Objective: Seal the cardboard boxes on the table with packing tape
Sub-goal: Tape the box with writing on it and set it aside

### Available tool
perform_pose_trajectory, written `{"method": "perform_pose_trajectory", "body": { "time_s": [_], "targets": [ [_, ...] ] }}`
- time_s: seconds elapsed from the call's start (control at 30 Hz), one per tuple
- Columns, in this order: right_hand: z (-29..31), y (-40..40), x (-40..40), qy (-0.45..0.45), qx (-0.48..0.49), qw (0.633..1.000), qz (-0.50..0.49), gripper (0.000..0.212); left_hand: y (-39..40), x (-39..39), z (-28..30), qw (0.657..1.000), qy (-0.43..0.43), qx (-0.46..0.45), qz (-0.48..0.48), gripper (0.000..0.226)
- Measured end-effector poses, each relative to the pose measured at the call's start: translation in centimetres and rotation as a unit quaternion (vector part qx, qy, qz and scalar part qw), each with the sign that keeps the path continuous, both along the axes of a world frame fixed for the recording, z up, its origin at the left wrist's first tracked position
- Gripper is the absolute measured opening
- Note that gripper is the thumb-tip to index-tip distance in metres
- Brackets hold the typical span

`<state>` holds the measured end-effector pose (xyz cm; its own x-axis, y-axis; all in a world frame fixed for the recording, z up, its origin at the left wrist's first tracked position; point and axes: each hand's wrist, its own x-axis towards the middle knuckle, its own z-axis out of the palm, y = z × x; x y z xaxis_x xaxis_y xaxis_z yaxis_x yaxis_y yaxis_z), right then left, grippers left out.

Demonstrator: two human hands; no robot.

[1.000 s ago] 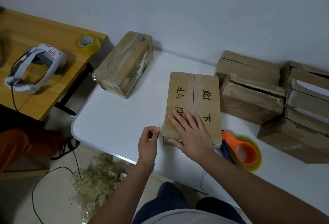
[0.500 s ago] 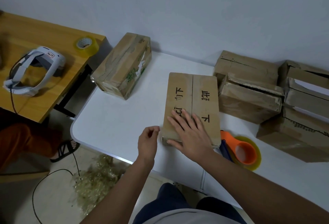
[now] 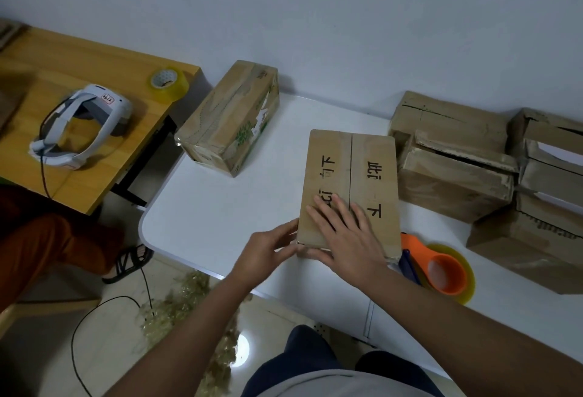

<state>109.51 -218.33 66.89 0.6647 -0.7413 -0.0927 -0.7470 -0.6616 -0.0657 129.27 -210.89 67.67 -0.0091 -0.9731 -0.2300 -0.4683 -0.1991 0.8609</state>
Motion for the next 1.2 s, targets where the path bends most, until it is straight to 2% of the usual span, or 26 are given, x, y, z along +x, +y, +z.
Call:
{"method": "perform_pose_trajectory", "body": {
  "time_s": [0.13, 0.2, 0.3, 0.4, 0.5, 0.57, 0.6, 0.67, 0.7, 0.77, 0.8, 0.9, 0.93, 0.97, 1.1, 1.2],
  "targets": [
    [-0.1, -0.1, -0.2, 0.001, -0.010, 1.000, 0.011, 0.090, -2.2, 1.3, 0.1, 0.985, -0.126, -0.016, -0.118, 0.069],
    [-0.1, -0.1, -0.2, -0.004, -0.008, 1.000, 0.015, 0.095, -2.5, 1.2, 0.0, 0.978, -0.157, -0.019, -0.138, 0.075],
    [0.0, -0.3, -0.4, -0.014, 0.021, 0.999, 0.021, 0.097, -2.0, 1.1, -0.6, 0.980, -0.161, -0.030, -0.116, 0.081],
    [0.8, -1.0, -0.8, -0.050, 0.086, 0.994, 0.049, 0.088, -1.5, 1.2, -0.8, 0.982, -0.170, -0.025, -0.084, 0.095],
    [2.4, -2.2, -2.0, -0.166, 0.148, 0.974, -0.042, 0.070, -1.6, 1.0, 0.0, 0.983, -0.173, -0.042, -0.042, 0.095],
    [3.0, -3.2, -3.8, -0.257, 0.129, 0.939, -0.188, 0.063, -2.0, 0.4, 0.6, 0.979, -0.194, -0.062, -0.018, 0.087],
    [3.3, -3.6, -4.8, -0.290, 0.139, 0.909, -0.264, 0.063, -2.3, -0.1, 1.0, 0.975, -0.206, -0.076, -0.018, 0.083],
    [3.8, -3.7, -6.5, -0.350, 0.230, 0.828, -0.374, 0.069, -3.2, -1.6, 1.8, 0.968, -0.212, -0.134, -0.025, 0.073],
    [3.8, -3.3, -6.8, -0.374, 0.279, 0.791, -0.396, 0.072, -3.7, -2.6, 2.1, 0.961, -0.216, -0.168, -0.029, 0.069],
    [4.1, -2.0, -6.6, -0.389, 0.332, 0.761, -0.398, 0.071, -5.0, -4.5, 2.0, 0.948, -0.250, -0.194, -0.039, 0.070],
    [4.0, -1.4, -6.4, -0.399, 0.347, 0.751, -0.397, 0.068, -5.6, -5.5, 1.9, 0.943, -0.279, -0.173, -0.047, 0.076],
    [4.0, 0.4, -5.6, -0.456, 0.434, 0.662, -0.407, 0.048, -6.7, -7.8, 1.3, 0.932, -0.350, -0.042, -0.089, 0.092],
    [3.9, 0.8, -5.5, -0.454, 0.444, 0.663, -0.397, 0.044, -6.8, -8.2, 1.0, 0.924, -0.369, -0.018, -0.098, 0.097],
    [3.6, 1.1, -5.6, -0.442, 0.437, 0.679, -0.390, 0.044, -6.8, -8.5, 0.8, 0.914, -0.392, -0.009, -0.108, 0.100],
    [3.2, 0.6, -6.6, -0.448, 0.364, 0.699, -0.422, 0.038, -6.4, -8.0, 0.2, 0.873, -0.460, -0.021, -0.159, 0.092],
    [3.5, -0.6, -7.5, -0.407, 0.290, 0.755, -0.423, 0.040, -6.3, -6.7, 0.3, 0.868, -0.456, -0.035, -0.196, 0.089]
  ]
}}
